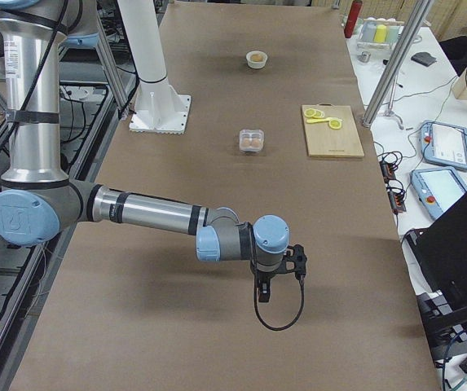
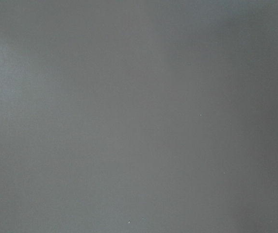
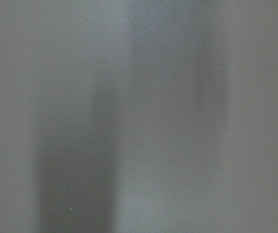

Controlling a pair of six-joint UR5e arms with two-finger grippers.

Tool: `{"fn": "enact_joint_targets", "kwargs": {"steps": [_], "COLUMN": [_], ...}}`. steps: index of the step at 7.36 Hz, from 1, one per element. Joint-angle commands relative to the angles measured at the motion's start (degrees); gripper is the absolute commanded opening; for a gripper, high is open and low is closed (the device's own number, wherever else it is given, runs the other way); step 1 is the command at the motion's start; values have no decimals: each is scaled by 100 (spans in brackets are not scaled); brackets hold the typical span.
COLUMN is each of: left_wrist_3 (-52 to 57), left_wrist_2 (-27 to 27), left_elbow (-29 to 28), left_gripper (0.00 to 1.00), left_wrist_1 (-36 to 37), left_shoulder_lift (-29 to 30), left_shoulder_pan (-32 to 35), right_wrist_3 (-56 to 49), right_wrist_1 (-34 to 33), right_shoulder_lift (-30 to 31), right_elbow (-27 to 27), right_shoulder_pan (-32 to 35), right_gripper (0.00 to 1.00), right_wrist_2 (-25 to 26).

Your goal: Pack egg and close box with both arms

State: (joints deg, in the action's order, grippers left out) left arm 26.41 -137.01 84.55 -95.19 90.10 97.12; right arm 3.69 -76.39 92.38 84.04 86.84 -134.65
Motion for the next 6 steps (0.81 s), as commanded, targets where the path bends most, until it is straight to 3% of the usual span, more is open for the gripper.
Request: {"fn": "enact_joint_targets", "kwargs": {"steps": [1,4,6], "left_wrist_3": [-4,-196,-783], "left_wrist_2": [-1,-19,-343], "left_elbow": [9,70,341], "left_gripper": [98,98,98], "left_wrist_1": [0,0,0], "left_shoulder_lift": [-1,8,17], "left_shoulder_pan": [0,-9,-139], "right_wrist_3": [35,44,36], "right_wrist_1": [10,10,1], "right_shoulder_lift": [-1,-1,-1], "right_elbow": [33,-2,-11], "right_shoulder_pan": [0,-9,-9], "right_gripper": [100,100,100], "right_wrist_2": [-8,-8,-8]}}
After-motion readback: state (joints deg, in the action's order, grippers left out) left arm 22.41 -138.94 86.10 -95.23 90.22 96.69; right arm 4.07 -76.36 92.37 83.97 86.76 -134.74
